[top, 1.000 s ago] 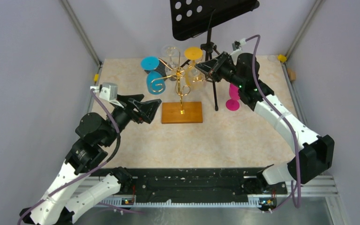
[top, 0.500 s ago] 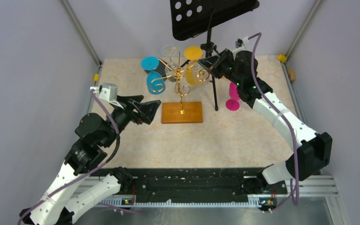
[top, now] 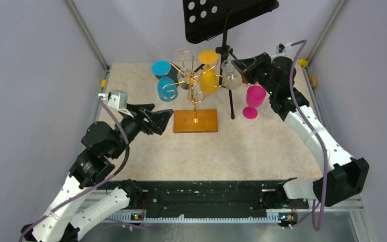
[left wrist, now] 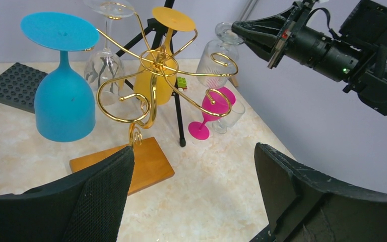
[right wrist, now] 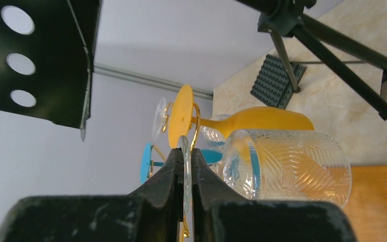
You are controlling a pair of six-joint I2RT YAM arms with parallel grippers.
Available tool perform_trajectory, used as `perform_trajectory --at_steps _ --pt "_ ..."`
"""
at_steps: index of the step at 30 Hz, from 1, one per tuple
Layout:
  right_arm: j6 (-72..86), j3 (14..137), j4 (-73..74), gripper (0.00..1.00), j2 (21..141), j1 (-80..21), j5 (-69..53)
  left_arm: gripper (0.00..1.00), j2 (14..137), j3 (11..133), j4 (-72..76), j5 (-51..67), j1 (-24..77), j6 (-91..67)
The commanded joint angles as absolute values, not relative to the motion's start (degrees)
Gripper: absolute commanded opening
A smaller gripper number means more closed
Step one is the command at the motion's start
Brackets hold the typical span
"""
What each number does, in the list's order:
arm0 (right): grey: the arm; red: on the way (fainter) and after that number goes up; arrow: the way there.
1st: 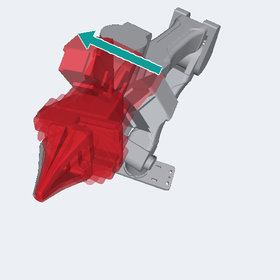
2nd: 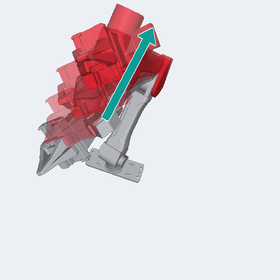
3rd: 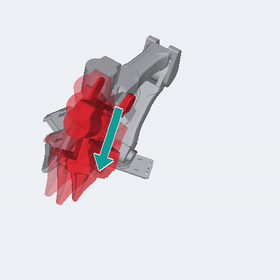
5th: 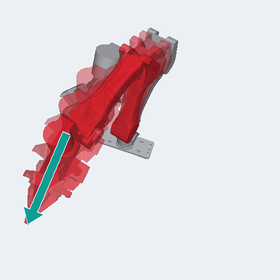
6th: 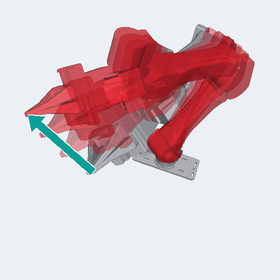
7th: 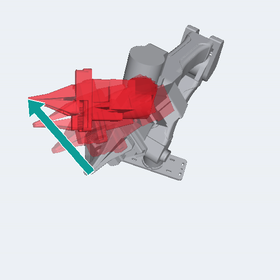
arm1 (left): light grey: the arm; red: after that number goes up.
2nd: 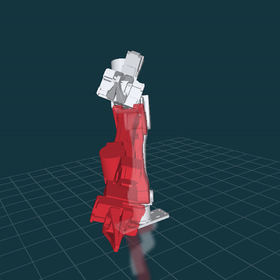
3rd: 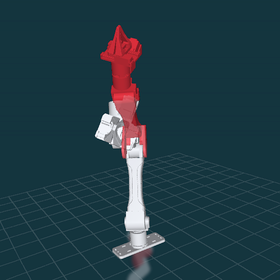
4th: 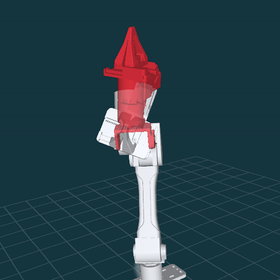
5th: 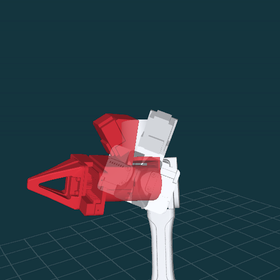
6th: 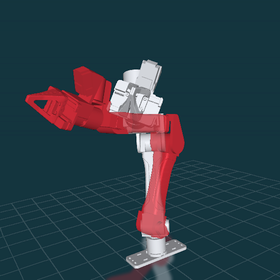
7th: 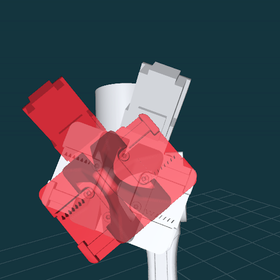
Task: Take the wine glass off the wine glass rack
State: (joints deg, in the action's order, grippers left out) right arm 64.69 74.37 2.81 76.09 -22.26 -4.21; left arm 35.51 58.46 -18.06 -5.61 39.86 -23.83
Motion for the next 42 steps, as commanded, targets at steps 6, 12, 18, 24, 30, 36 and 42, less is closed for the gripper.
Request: perform_trajectory --at_steps 6,12,18,24,30,36,42 --pt "66.8 70.5 -1.6 0.0 63.7 -19.0 -9.7 0.93 37.5 61.5 -17.9 -1.4 40.0 -24.4" --pt "65.6 62.7 4.0 0.0 50.3 -18.6 -13.0 0.92 38.9 61.7 -15.2 11.0 39.9 -26.9" --pt "65.0 55.9 7.5 0.0 38.8 -18.6 -17.2 0.86 42.5 57.9 -4.8 22.7 40.1 -40.0" --pt "68.7 48.0 0.8 0.0 33.7 -18.6 -26.1 0.83 47.1 56.9 -3.8 19.2 43.1 -47.8" --pt "72.2 41.4 -8.1 0.0 33.7 -18.7 -32.0 0.91 52.6 57.2 -1.7 16.5 49.2 -51.6" --pt "75.7 35.0 -17.5 0.0 34.9 -19.2 -35.2 0.93 58.9 56.3 3.6 16.2 52.5 -57.5" --pt "78.5 31.4 -24.6 0.0 36.4 -20.9 -36.7 0.7 63.7 56.6 5.5 16.5 53.7 -63.1"
